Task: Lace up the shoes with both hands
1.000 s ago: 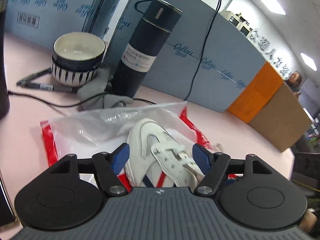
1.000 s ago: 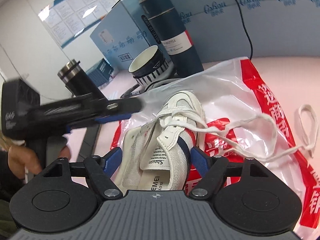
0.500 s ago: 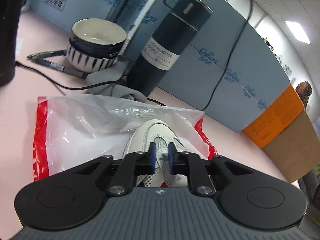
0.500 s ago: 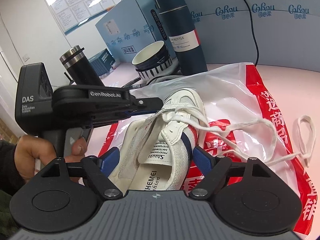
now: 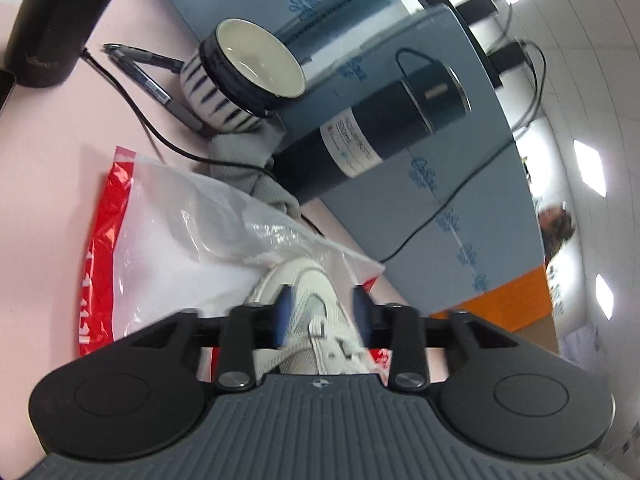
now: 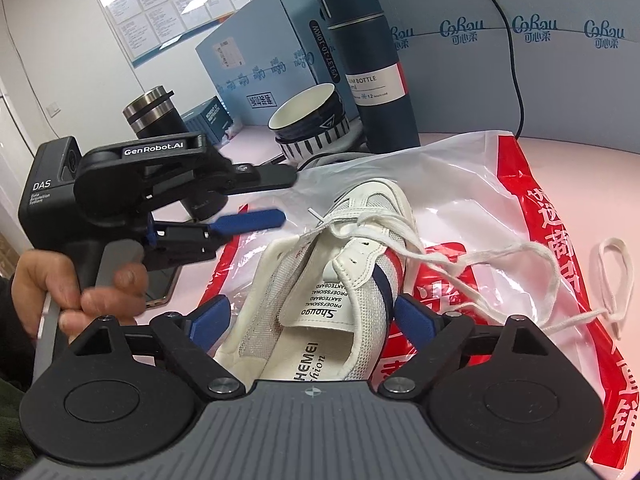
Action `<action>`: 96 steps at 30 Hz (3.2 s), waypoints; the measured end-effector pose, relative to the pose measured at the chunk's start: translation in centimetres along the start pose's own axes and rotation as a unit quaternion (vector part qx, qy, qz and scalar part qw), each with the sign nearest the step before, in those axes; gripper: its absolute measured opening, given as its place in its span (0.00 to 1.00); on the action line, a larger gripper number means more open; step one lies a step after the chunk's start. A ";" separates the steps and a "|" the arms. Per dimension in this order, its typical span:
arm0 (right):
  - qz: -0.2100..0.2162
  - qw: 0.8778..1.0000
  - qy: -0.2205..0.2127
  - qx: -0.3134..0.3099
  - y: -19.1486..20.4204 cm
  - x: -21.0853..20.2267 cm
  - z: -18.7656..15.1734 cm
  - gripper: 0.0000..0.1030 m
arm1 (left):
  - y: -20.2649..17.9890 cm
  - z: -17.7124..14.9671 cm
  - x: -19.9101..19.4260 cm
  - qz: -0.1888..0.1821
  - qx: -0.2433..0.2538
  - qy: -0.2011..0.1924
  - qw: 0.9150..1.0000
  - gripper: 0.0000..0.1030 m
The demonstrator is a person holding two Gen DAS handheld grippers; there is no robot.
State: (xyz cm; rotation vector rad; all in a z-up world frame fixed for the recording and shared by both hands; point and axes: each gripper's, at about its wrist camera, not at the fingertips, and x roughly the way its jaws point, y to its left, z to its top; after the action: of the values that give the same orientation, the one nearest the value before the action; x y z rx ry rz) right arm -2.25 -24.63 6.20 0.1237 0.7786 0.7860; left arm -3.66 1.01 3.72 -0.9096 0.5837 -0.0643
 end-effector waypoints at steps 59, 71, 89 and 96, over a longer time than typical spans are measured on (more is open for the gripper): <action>-0.042 0.997 0.050 0.039 -0.6 -0.9 1.0 0.44 | -0.6 -0.5 3.5 -0.028 0.056 0.063 0.996 0.02; -0.016 0.992 0.052 -0.114 3.1 -1.2 2.2 0.68 | -0.2 -0.4 3.2 -0.030 0.040 0.061 0.997 0.02; -0.027 0.994 0.024 0.100 -2.5 0.3 1.7 0.39 | 0.0 -0.3 2.9 -0.027 0.035 0.054 0.998 0.04; -0.036 0.993 0.020 0.108 -2.0 0.2 1.4 0.39 | 1.1 1.6 0.9 -0.011 0.006 -0.004 1.000 0.02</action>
State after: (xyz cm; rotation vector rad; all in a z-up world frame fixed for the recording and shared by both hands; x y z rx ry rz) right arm -0.04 -25.74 6.32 0.2737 0.8996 0.6366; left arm -2.28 2.59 3.27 -0.9043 0.5651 -0.0832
